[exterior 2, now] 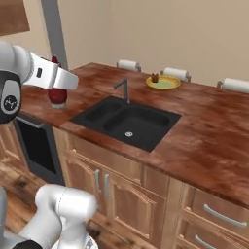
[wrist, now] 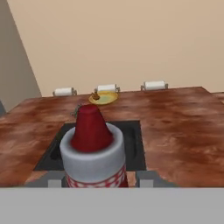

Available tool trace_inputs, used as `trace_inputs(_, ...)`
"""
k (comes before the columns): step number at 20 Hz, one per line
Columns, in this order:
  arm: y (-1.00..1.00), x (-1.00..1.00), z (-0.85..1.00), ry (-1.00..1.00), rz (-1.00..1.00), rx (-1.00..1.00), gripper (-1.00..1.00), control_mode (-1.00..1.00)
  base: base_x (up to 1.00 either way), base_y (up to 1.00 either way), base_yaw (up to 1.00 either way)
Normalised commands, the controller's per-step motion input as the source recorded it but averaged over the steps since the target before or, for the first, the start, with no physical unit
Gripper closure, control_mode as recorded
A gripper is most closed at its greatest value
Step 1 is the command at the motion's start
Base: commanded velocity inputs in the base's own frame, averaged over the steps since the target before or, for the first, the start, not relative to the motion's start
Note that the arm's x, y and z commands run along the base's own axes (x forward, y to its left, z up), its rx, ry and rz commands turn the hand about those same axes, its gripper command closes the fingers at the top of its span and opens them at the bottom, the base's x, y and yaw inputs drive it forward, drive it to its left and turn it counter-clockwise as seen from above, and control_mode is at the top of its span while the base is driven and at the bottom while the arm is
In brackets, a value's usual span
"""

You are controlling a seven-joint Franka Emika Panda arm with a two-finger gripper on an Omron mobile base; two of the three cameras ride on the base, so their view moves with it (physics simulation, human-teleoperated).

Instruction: Move the hot dog bun to the plate on the dining table and place the condiment next to that plate. Then navigate to the fridge and take the sausage and place it on the plate as well.

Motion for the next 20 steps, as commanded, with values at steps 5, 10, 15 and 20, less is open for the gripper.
trace_inputs(5, 0.00, 0.00, 0.00, 0.00, 0.00, 0.00, 1.00, 1.00, -0.28, -1.00, -0.16)
trace_inputs(10, 0.00, 0.00, 0.00, 0.00, 0.00, 0.00, 1.00, 1.00, -0.01, -1.00, -0.03)
trace_inputs(15, 0.00, 0.00, 0.00, 0.00, 0.00, 0.00, 1.00, 1.00, 0.00, -1.00, 0.05)
trace_inputs(20, 0.00, 0.00, 0.00, 0.00, 0.00, 0.00, 1.00, 1.00, 0.03, -1.00, 0.17)
